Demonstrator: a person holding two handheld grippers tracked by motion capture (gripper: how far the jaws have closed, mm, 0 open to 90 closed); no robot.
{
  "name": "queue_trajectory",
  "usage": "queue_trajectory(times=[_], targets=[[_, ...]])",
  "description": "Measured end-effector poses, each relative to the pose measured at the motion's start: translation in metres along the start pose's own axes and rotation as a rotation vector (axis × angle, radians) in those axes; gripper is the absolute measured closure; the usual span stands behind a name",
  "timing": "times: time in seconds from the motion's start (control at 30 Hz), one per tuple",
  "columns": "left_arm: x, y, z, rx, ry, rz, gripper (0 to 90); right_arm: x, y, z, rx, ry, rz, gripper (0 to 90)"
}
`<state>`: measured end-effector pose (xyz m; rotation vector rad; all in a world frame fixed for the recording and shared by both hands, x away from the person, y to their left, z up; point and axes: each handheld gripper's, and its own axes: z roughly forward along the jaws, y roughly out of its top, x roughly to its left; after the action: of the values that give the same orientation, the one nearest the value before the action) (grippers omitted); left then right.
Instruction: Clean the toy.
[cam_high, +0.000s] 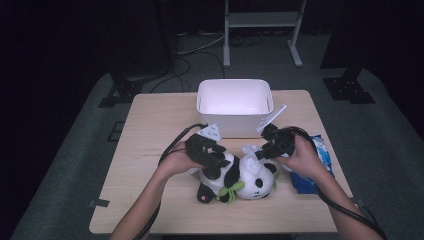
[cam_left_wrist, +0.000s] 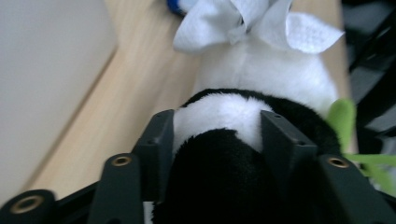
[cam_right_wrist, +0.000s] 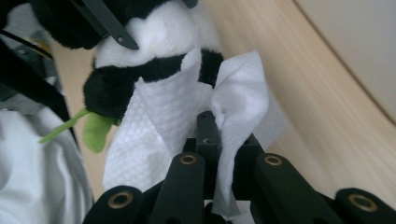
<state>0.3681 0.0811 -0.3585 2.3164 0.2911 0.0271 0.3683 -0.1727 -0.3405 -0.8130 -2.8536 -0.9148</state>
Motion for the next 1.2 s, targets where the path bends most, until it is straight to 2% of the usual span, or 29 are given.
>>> queue_trajectory(times=[0.07, 0.13, 0.23, 0.33, 0.37, 0.43, 0.47, 0.5, 0.57, 0.63, 0.67, 0.7, 0.8, 0.9, 1.07, 1.2], targets=[[-0.002, -0.005, -0.006, -0.028, -0.019, -0.017, 42.0, 0.006, -0.002, 0.002, -0.011, 0.020, -0.027, 84.8], [-0.007, -0.009, -0.011, -0.069, -0.027, -0.030, 36.4, 0.014, -0.003, 0.002, -0.009, 0.022, -0.055, 84.8], [-0.012, -0.014, -0.024, -0.118, -0.006, -0.031, 33.9, 0.024, -0.004, 0.001, 0.010, 0.010, -0.084, 84.7], [-0.015, -0.024, -0.038, -0.166, 0.017, -0.050, 32.7, 0.032, -0.006, -0.002, 0.027, 0.014, -0.097, 84.7], [-0.014, -0.027, -0.039, -0.163, 0.011, -0.058, 32.4, 0.034, -0.006, -0.002, 0.032, 0.015, -0.102, 84.7], [-0.014, -0.034, -0.033, -0.103, 0.005, -0.061, 29.4, 0.037, -0.004, -0.002, 0.039, -0.001, -0.109, 84.6], [-0.015, -0.038, -0.029, -0.096, -0.006, -0.079, 28.9, 0.039, -0.002, -0.003, 0.038, -0.014, -0.120, 84.6], [-0.014, -0.042, -0.026, -0.113, -0.036, -0.093, 28.3, 0.041, 0.001, -0.002, 0.033, -0.011, -0.125, 84.5], [-0.015, -0.048, -0.021, -0.134, -0.062, -0.085, 27.8, 0.045, 0.008, 0.001, 0.026, 0.005, -0.139, 84.6], [-0.014, -0.049, -0.019, -0.134, -0.065, -0.089, 27.7, 0.051, 0.018, 0.010, 0.052, -0.003, -0.164, 84.5], [-0.015, -0.049, -0.020, -0.129, -0.063, -0.085, 27.8, 0.053, 0.024, 0.017, 0.061, 0.004, -0.185, 84.5], [-0.016, -0.049, -0.020, -0.131, -0.060, -0.083, 27.8, 0.056, 0.029, 0.022, 0.065, 0.017, -0.187, 84.5], [-0.017, -0.054, -0.021, -0.121, -0.051, -0.084, 27.8, 0.062, 0.039, 0.037, 0.101, 0.022, -0.222, 84.5], [-0.017, -0.057, -0.023, -0.138, -0.065, -0.092, 27.8, 0.061, 0.040, 0.034, 0.101, 0.038, -0.213, 84.4], [-0.022, -0.050, -0.022, -0.107, -0.055, -0.068, 27.5, 0.053, 0.024, 0.011, 0.062, 0.008, -0.190, 84.3], [-0.023, -0.042, -0.023, -0.101, -0.077, -0.058, 25.0, 0.043, 0.004, 0.000, 0.023, 0.033, -0.126, 84.4]])
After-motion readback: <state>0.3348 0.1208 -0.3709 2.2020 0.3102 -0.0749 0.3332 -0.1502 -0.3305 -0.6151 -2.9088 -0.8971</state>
